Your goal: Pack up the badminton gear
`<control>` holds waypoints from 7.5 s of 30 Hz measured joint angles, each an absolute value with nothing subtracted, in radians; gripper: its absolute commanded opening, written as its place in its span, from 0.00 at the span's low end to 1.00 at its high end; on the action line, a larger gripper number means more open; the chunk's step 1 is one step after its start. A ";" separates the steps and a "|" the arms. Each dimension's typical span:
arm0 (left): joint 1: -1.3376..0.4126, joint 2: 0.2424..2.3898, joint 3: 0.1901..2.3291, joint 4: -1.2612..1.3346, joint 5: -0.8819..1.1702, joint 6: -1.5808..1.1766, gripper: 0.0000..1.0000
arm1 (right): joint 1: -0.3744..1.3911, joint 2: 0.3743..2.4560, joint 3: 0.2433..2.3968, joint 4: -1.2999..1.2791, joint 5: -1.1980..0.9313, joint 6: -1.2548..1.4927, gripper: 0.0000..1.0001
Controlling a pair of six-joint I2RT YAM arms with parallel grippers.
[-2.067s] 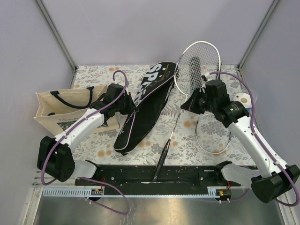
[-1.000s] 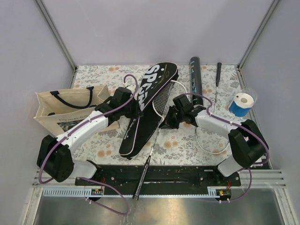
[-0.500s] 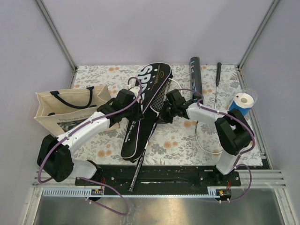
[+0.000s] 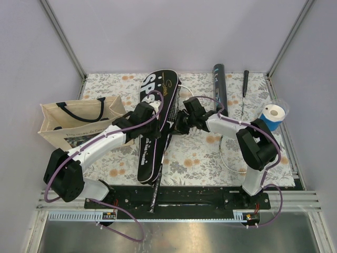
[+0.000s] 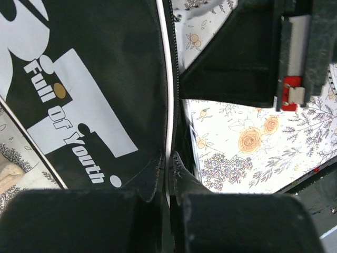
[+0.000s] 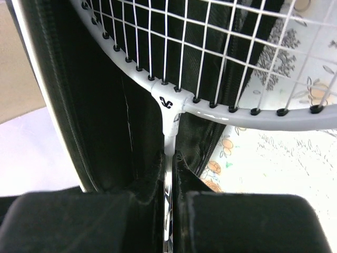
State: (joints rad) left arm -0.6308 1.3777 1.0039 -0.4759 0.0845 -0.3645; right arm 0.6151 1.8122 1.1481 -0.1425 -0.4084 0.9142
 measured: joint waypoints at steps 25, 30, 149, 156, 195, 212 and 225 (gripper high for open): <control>-0.646 1.316 0.913 -0.412 0.137 -0.340 0.00 | 0.587 1.966 1.099 0.416 -0.649 1.085 0.00; -0.646 1.311 0.906 -0.420 0.138 -0.324 0.00 | 0.583 1.998 1.089 0.475 -0.695 1.124 0.00; -0.563 1.346 0.923 -0.381 0.212 -0.542 0.00 | 0.105 1.378 1.036 -0.369 -0.040 0.533 0.56; -0.562 1.345 0.924 -0.399 0.264 -0.505 0.00 | -0.069 1.704 1.242 -0.514 0.037 0.397 0.56; -0.479 1.291 0.922 -0.372 0.426 -0.543 0.00 | -0.118 2.077 1.517 -0.871 0.060 0.208 0.13; -0.467 1.266 0.907 -0.372 0.405 -0.530 0.00 | -0.098 1.585 1.438 -0.759 0.047 0.237 0.00; -0.460 1.262 0.907 -0.373 0.383 -0.520 0.00 | 0.072 1.392 1.196 -0.522 -0.350 -0.210 0.00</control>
State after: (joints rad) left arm -0.4603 1.2621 0.9073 -0.3725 0.3828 -0.5198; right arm 0.0723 1.3922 1.1965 -0.5217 -0.3500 -0.2104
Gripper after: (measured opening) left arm 0.031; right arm 0.168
